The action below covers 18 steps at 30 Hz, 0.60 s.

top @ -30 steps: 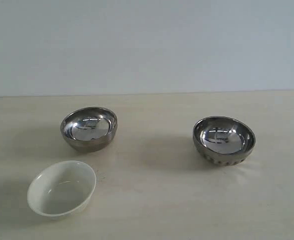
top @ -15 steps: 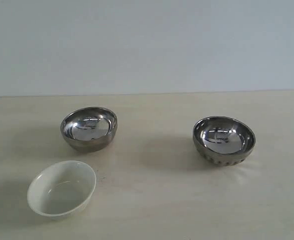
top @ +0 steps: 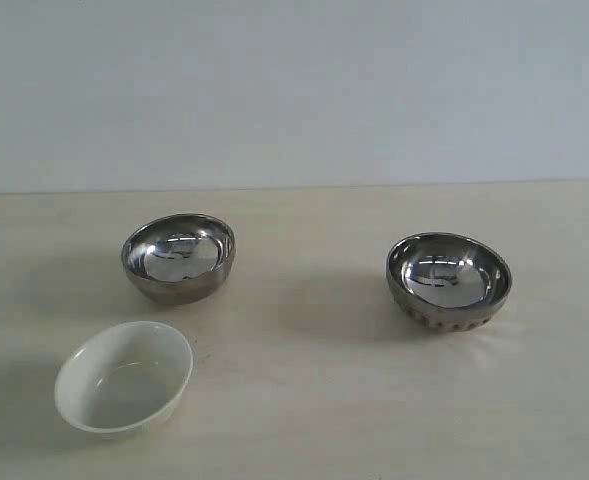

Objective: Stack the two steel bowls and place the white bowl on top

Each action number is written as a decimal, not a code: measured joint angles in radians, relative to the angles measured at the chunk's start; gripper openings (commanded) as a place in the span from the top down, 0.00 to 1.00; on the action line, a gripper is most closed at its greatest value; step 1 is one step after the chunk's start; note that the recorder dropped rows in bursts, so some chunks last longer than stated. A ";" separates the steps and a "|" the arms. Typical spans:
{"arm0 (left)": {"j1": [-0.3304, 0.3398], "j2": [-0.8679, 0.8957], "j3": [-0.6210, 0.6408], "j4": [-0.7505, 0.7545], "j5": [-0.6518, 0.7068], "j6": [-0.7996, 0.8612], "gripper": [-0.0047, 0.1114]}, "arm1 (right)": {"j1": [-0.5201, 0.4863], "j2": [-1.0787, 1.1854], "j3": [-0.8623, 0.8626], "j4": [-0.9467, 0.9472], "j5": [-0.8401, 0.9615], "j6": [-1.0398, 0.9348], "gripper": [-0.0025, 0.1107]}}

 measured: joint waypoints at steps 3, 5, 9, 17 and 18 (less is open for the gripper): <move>0.000 0.000 0.000 0.000 0.000 0.000 0.93 | 0.000 0.099 -0.035 0.000 0.024 -0.004 0.28; 0.000 0.000 0.000 0.000 0.000 0.000 0.93 | 0.000 0.168 -0.055 0.000 0.035 -0.008 0.28; 0.000 0.000 0.000 0.000 0.000 0.000 0.93 | 0.000 0.416 -0.110 0.000 0.116 -0.011 0.29; 0.000 0.000 0.000 0.000 0.000 0.000 0.93 | 0.000 0.886 -0.121 0.000 0.121 -0.008 0.29; 0.000 0.000 0.000 0.000 0.000 0.000 0.93 | 0.000 0.925 -0.121 0.000 0.099 -0.002 0.29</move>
